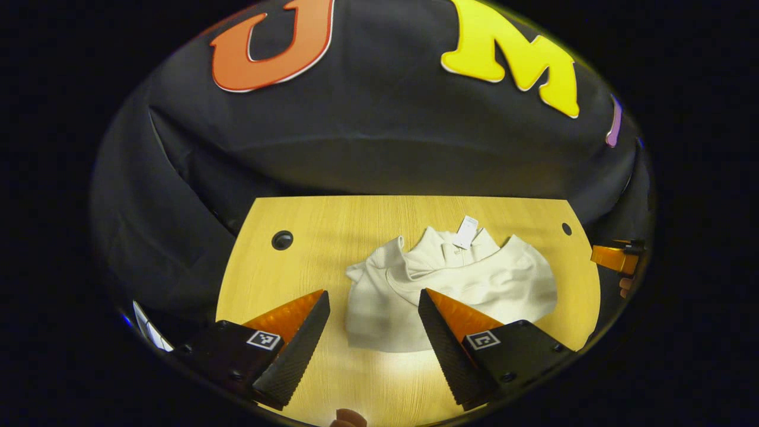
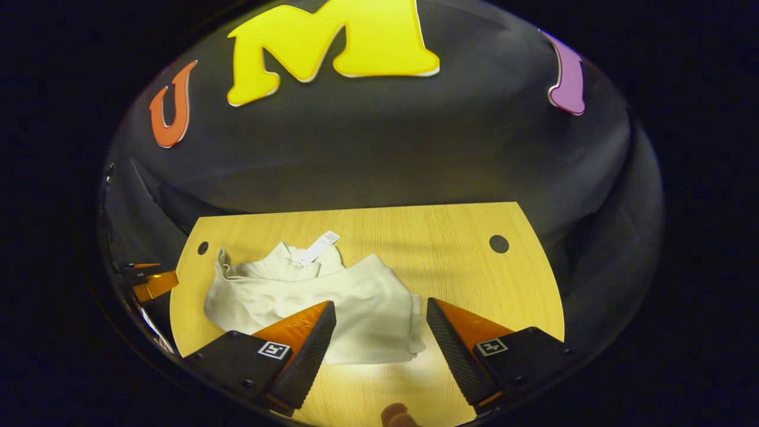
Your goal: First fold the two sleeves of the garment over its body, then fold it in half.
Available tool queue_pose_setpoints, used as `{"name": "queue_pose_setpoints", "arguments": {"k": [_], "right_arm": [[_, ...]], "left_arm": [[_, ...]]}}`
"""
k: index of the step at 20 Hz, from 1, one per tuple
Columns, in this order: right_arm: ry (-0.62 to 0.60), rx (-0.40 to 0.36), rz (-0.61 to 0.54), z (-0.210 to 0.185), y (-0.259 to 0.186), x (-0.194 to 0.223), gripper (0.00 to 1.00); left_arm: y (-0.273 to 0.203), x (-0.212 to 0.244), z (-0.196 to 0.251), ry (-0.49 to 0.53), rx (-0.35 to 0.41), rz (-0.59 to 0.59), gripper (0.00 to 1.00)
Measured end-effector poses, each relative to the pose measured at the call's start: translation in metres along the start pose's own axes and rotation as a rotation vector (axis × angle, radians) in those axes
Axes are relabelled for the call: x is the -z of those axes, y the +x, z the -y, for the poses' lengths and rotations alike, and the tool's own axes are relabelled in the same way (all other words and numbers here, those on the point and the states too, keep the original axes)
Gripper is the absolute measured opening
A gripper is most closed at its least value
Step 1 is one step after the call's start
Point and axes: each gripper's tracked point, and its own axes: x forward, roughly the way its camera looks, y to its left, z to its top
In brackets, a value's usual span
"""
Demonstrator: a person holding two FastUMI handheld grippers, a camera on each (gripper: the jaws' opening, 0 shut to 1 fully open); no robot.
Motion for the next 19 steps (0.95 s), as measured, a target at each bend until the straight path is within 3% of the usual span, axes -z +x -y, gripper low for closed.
{"name": "queue_pose_setpoints", "arguments": {"k": [1,3,6,12,15,19], "right_arm": [[-0.006,-0.004,0.032,-0.005,-0.016,0.002,0.97],[-0.025,0.003,0.093,-0.011,-0.050,0.010,0.93],[-0.035,0.011,0.160,-0.022,-0.096,0.029,0.96],[-0.052,0.027,0.371,-0.034,-0.159,0.055,0.93],[-0.059,0.066,0.502,-0.036,-0.190,0.066,0.96],[-0.093,0.020,0.703,-0.053,-0.242,0.059,0.94]], "left_arm": [[-0.022,-0.001,-0.002,0.000,-0.011,0.051,0.97],[-0.059,0.002,-0.003,-0.011,-0.013,0.141,0.97],[-0.097,0.017,0.003,-0.049,-0.001,0.226,0.97],[-0.177,0.036,0.009,-0.101,-0.002,0.451,0.96],[-0.199,0.035,0.000,-0.096,-0.051,0.541,0.96],[-0.210,0.044,0.005,-0.070,-0.039,0.591,0.96]]}}
